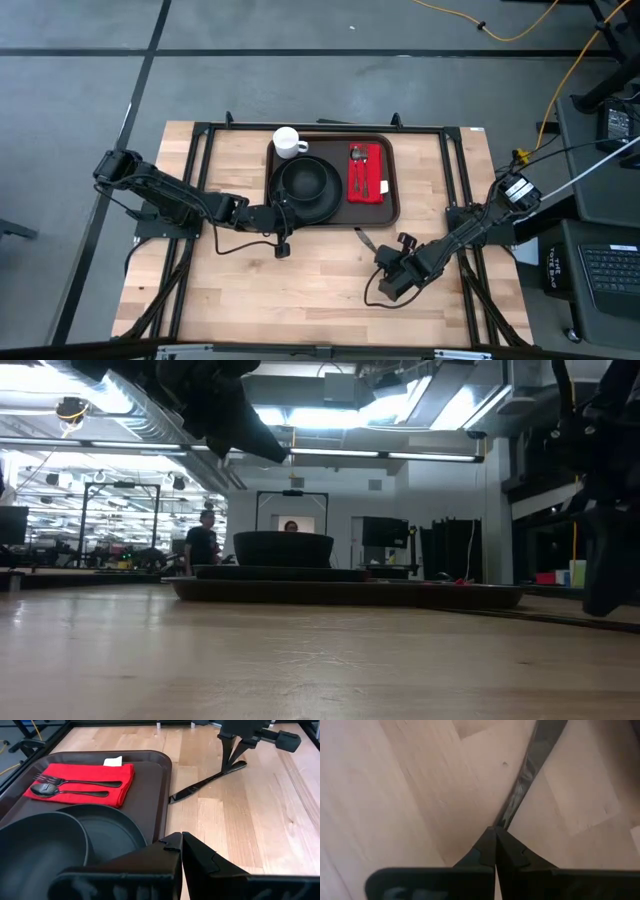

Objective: Set up tray
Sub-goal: Put the black table knife on the red napkin to the right of the black fork

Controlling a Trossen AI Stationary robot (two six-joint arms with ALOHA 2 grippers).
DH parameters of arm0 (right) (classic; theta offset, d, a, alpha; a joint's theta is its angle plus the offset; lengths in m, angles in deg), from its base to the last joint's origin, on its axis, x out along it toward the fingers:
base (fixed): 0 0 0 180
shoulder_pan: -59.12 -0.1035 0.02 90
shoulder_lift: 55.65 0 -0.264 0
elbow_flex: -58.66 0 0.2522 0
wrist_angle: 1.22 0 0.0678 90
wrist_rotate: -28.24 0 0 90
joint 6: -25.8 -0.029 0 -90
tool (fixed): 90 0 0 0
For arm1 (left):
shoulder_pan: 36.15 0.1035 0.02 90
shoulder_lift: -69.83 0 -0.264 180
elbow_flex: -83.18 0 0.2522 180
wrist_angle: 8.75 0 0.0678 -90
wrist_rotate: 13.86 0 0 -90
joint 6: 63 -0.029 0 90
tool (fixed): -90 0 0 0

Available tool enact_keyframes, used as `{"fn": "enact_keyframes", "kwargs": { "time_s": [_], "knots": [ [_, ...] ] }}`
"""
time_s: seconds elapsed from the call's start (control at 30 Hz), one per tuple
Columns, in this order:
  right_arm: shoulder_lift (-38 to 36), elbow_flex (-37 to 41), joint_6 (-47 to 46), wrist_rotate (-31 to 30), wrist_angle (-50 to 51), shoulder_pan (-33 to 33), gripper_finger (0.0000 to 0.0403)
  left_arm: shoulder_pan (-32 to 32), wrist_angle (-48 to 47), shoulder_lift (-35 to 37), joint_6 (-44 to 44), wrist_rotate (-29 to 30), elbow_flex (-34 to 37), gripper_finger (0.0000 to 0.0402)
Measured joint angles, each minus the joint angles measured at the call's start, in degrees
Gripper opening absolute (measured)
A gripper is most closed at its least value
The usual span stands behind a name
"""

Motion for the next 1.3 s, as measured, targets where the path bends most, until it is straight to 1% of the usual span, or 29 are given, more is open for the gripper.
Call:
{"fn": "enact_keyframes", "kwargs": {
  "time_s": [0.43, 0.97, 1.1, 1.3],
  "knots": [
    [1.1, -0.1, 0.3, -0.7, 1.3, 0.0, 0.0002, 0.0, 0.0, 0.0, 0.0, -0.2, 0.0, 0.0004],
    [1.2, -0.1, 16.4, -0.3, -2.3, 0.0, 0.0002, 0.0, 0.0, 0.0, 0.1, -0.1, 0.0, 0.0004],
    [1.2, -0.1, 20.9, 1.3, -4.2, 0.0, 0.0002, 0.0, 0.0, 0.0, 0.1, -0.1, 0.0, 0.0004],
    [1.3, 0.0, 28.2, 4.4, -10.0, 0.0, 0.0002, 0.0, 0.0, 0.0, 0.0, -0.1, 0.0, 0.0004]
  ]
}}
